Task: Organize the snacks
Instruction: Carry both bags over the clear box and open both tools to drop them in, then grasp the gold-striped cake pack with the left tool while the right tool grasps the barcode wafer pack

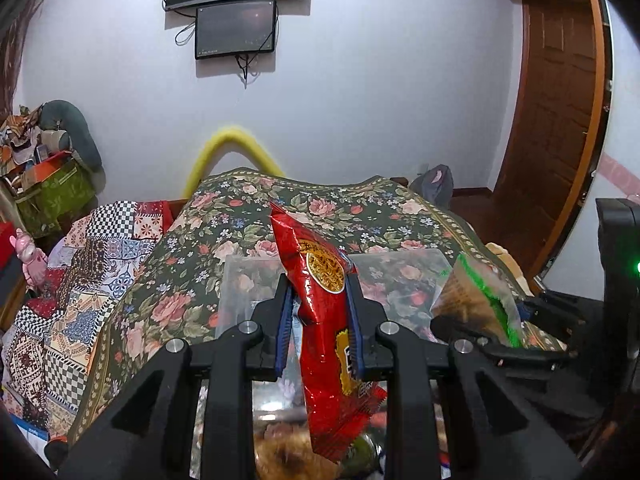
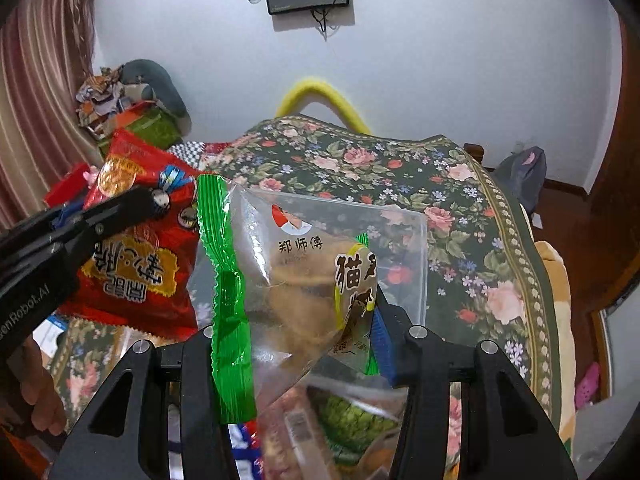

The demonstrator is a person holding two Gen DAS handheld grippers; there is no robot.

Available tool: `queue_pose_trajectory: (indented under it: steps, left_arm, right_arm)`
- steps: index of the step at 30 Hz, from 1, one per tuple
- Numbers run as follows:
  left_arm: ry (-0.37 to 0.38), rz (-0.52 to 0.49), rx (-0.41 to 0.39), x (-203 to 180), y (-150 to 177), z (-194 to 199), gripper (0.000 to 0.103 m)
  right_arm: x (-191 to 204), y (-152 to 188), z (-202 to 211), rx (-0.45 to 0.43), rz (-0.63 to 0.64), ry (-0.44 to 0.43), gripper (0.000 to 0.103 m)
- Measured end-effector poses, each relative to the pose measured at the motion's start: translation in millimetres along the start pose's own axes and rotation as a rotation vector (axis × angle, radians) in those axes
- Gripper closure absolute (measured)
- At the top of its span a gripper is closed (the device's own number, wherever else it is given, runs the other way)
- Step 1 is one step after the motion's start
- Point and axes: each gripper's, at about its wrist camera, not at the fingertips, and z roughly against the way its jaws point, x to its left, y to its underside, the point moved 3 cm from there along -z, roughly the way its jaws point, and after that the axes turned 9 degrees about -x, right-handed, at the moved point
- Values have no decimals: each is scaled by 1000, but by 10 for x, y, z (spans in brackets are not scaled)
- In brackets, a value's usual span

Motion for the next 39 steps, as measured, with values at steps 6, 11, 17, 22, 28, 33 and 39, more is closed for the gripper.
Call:
queue_pose_trajectory:
  steps: [6,11,17,22,28,33,39]
  left_arm:
    - [-12,-12,62,-52,24,-339,79]
    - [8,1,136,-45,128,-539,79]
    - [10,-1,160,-38,219,-506,58]
    - [21,2,130,31,171,-295,50]
    - [22,6,101,205,124,54,41]
    - [27,21,141,403,266,261,37]
    - [8,2,199,581,596,444,37]
  right_arm:
    - [-3,41,-178,46,5,4,58]
    - [22,88,-229,66,23,13,57]
    - [75,90,-148,55,40,14,45]
    - [121,23,118,-9,59,4,34]
    - [31,0,389,-40,33,-40,33]
    - [-39,93,551,-41,32,-54,33]
    - [-188,291,692,-22,18,-47,33]
